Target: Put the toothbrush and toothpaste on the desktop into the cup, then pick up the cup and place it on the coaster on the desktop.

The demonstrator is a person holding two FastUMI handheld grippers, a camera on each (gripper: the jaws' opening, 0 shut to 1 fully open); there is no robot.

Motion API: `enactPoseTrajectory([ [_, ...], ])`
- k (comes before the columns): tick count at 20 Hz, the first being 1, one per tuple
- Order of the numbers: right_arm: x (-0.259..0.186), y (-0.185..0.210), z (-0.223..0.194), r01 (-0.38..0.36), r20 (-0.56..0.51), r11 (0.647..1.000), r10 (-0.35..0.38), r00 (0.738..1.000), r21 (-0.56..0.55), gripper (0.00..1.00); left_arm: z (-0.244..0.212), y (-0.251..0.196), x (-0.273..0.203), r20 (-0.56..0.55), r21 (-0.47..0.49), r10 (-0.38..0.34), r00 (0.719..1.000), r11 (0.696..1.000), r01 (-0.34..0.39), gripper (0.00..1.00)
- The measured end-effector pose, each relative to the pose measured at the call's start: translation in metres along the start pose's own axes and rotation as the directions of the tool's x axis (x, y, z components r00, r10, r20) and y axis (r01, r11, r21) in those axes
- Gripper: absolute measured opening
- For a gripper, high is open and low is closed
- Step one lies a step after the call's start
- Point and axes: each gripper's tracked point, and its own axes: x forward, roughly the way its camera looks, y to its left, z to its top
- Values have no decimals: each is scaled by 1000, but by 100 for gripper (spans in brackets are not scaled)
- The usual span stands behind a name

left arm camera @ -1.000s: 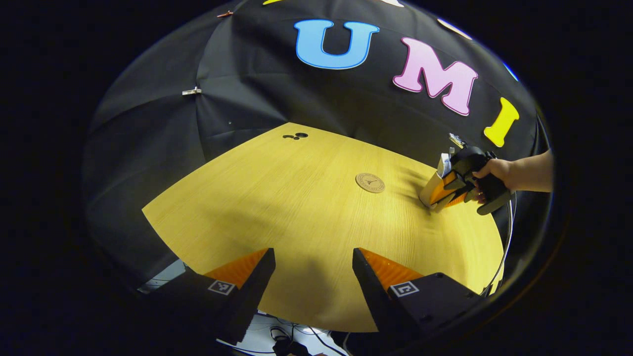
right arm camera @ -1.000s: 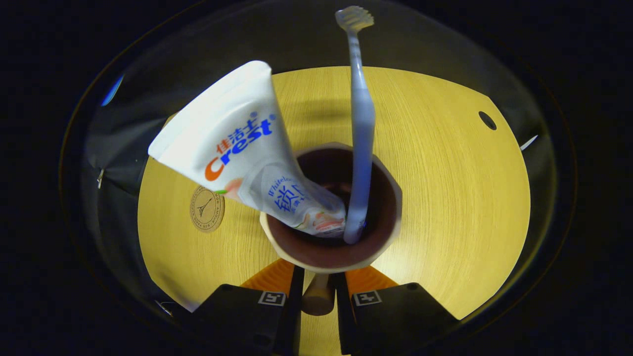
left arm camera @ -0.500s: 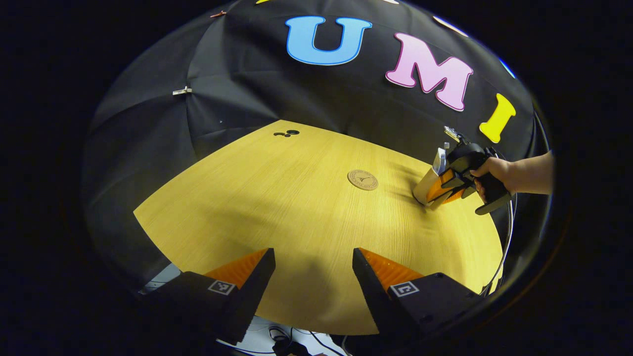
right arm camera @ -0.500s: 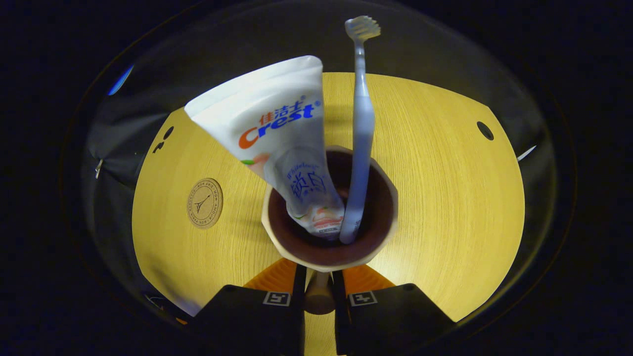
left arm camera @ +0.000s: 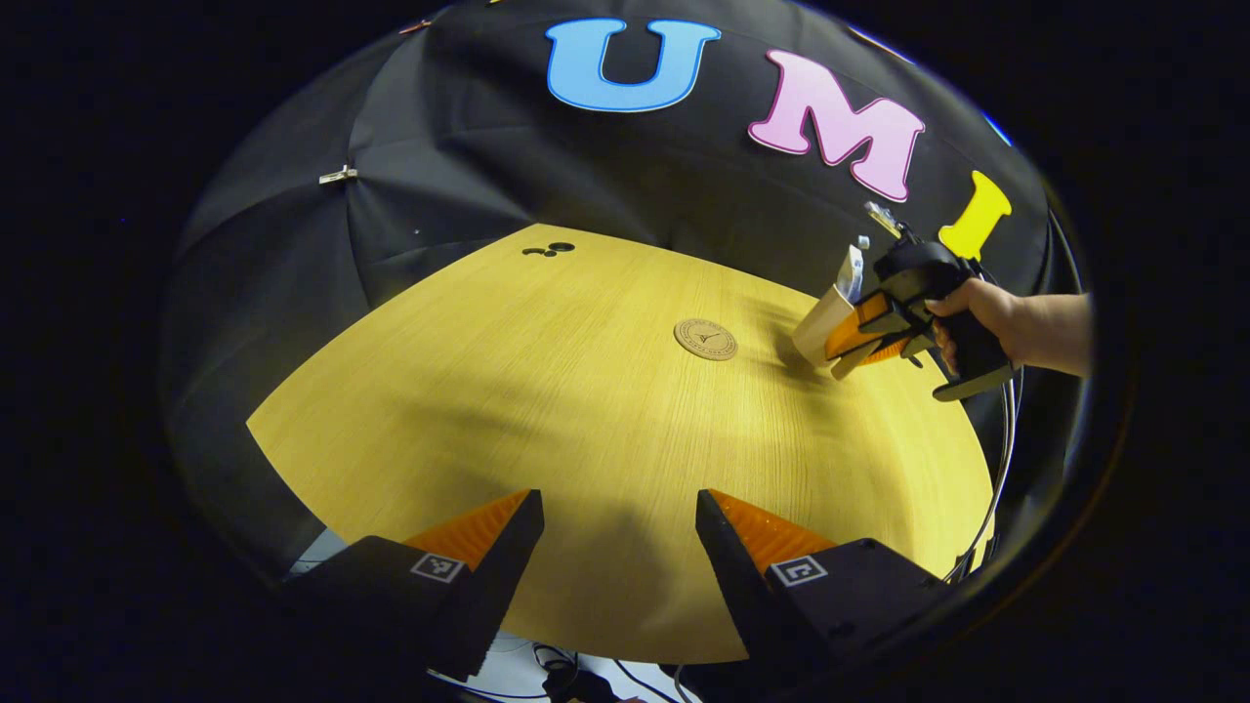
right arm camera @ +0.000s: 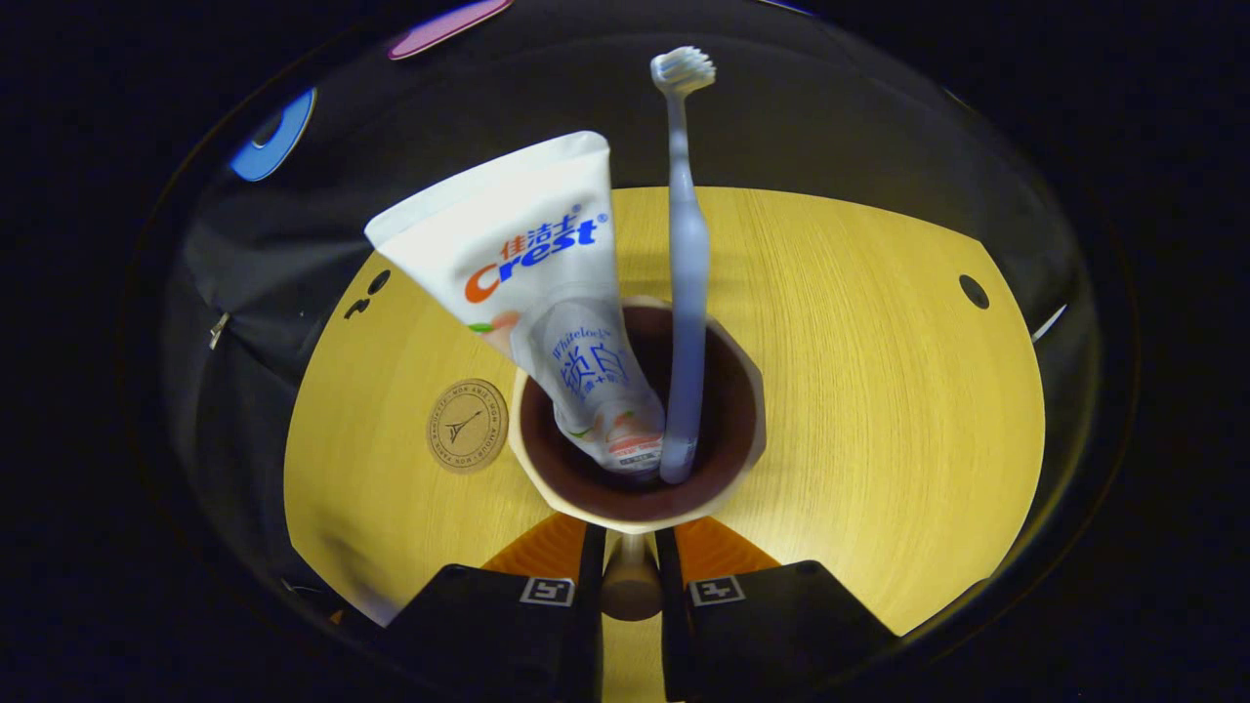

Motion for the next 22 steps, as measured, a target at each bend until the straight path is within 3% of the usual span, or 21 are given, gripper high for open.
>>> enactPoseTrajectory([
  [4,0,26,14,-27,11,1000,27,1000,-9,28,3,2,3,6,-1,-12,1000,1000,12,98],
  [5,1,32,17,-28,12,999,28,1000,-21,22,3,4,4,7,-3,-12,1000,1000,12,98],
  [7,0,42,19,-33,7,998,33,999,-55,33,3,8,6,4,-7,-10,1000,1000,10,98],
  [8,4,51,18,-37,2,997,38,999,-72,33,3,11,6,4,-11,-7,1000,1000,7,98],
  [10,12,68,13,-49,-10,994,48,999,-95,22,2,17,7,0,-23,3,1000,1000,-3,98],
  [13,21,88,10,-68,-31,989,65,997,-133,22,1,26,4,-3,-45,16,1000,999,-16,98],
  [14,25,97,9,-73,-36,984,68,997,-161,28,-1,28,2,-5,-47,22,1000,999,-22,98],
  [15,30,104,7,-75,-44,978,68,997,-196,27,-4,32,1,-9,-46,28,1000,999,-29,98],
  [19,42,116,-2,-76,-74,968,60,995,-240,27,-17,42,-4,-30,-42,54,998,998,-55,98],
  [20,45,116,-3,-74,-78,964,56,995,-255,22,-22,46,-4,-47,-33,67,997,997,-68,98],
  [22,51,118,-8,-65,-87,949,40,995,-309,27,-28,48,-7,-54,-19,79,995,997,-80,98],
])
